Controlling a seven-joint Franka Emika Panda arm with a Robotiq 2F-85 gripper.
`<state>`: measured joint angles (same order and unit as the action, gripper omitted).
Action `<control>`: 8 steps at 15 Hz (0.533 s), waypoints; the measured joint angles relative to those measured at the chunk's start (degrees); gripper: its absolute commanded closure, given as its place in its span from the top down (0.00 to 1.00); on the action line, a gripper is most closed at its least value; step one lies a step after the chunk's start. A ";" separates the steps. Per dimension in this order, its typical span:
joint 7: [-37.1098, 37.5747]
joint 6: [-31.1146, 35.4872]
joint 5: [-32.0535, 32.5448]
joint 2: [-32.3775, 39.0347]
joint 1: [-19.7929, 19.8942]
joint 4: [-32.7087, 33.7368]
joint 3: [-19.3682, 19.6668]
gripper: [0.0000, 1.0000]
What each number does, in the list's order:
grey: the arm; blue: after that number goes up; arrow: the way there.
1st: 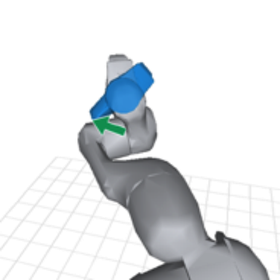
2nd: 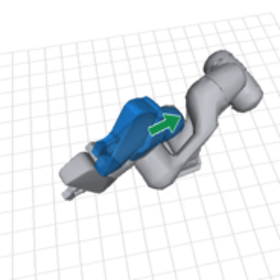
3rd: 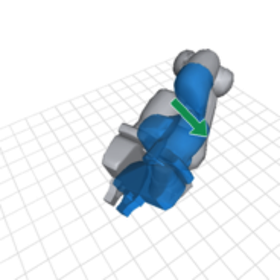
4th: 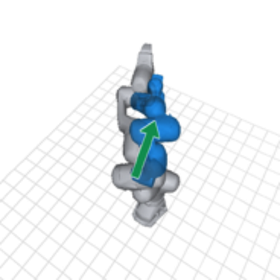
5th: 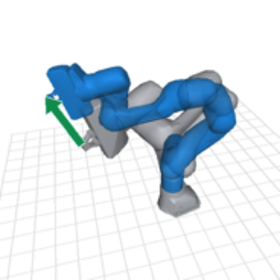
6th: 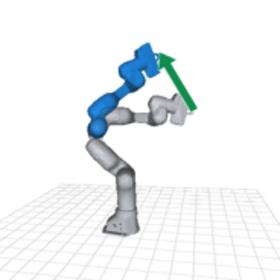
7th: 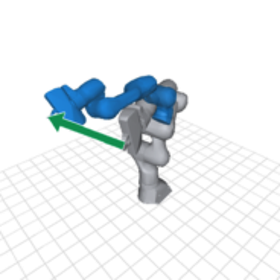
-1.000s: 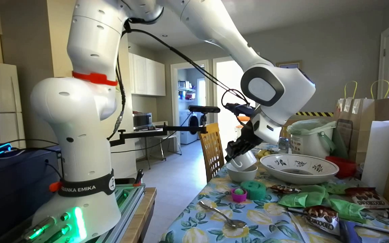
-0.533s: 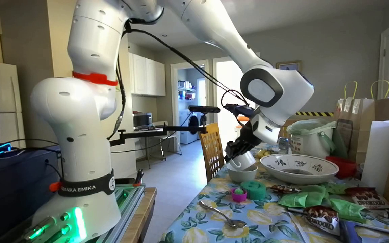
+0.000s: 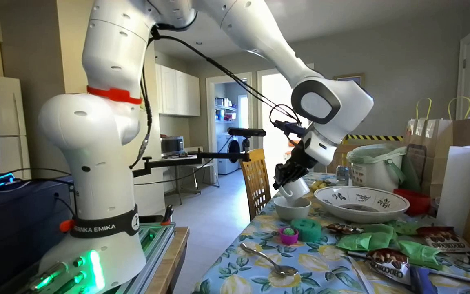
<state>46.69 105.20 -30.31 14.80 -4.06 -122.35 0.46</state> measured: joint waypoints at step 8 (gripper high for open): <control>6.22 -0.43 5.52 2.65 -3.11 7.48 -2.26 0.03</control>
<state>52.91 104.77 -24.79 17.46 -7.16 -114.87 -1.80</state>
